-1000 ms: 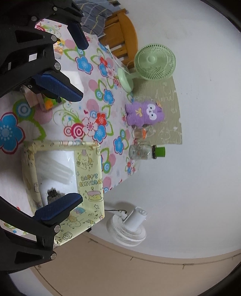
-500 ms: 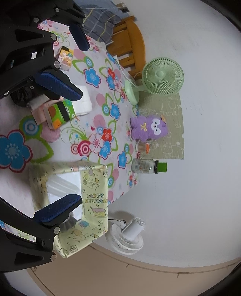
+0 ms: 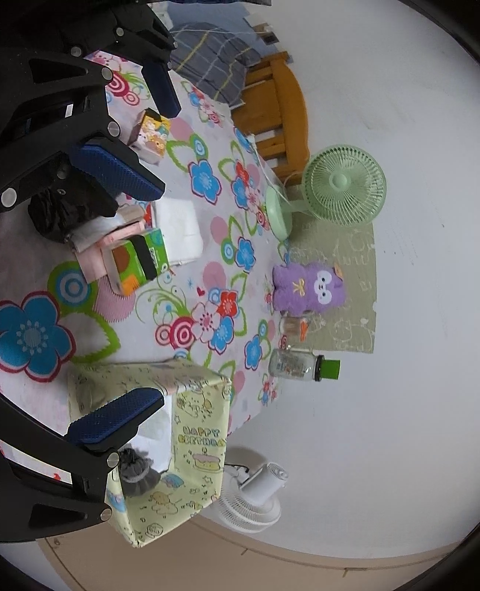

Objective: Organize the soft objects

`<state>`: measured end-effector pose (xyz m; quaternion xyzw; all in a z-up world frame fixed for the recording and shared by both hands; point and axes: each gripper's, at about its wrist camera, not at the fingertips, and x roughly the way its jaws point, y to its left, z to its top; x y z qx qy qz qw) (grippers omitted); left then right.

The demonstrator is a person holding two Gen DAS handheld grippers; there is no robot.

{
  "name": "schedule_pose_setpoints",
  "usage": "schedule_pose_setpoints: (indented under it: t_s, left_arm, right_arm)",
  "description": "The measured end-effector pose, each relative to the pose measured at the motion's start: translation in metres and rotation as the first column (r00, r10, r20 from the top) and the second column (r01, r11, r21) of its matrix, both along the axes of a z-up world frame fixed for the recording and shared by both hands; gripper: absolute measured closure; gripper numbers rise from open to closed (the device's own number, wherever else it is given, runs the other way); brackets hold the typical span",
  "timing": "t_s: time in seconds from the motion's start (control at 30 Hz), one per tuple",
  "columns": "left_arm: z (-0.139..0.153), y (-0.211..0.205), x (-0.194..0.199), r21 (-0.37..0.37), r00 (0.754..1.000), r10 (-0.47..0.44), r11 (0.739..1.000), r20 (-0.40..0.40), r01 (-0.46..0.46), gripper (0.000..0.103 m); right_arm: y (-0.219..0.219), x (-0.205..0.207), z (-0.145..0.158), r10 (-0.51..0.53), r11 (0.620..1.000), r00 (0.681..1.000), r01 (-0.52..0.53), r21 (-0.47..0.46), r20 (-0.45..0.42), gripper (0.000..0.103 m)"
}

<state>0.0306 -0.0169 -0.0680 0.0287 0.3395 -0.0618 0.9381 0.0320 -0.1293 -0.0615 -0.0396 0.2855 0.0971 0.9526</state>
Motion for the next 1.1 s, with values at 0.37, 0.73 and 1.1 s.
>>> schedule_pose_setpoints:
  t_s: [0.37, 0.73, 1.1]
  left_arm:
    - [-0.026, 0.006, 0.001, -0.01, 0.999, -0.014, 1.0, -0.05, 0.014, 0.0]
    - [-0.053, 0.006, 0.008, -0.026, 0.993, -0.02, 1.0, -0.115, 0.017, 0.0]
    - [-0.077, 0.003, 0.012, -0.032, 0.984, -0.035, 0.999, -0.176, 0.03, 0.014]
  right_arm:
    - [0.012, 0.006, -0.026, 0.045, 0.999, 0.998, -0.045, -0.008, -0.045, 0.002]
    - [0.018, 0.016, -0.052, 0.073, 0.997, 0.992, -0.075, -0.017, -0.106, 0.01]
    - [0.023, 0.025, -0.078, 0.105, 0.994, 0.977, -0.108, -0.01, -0.187, 0.021]
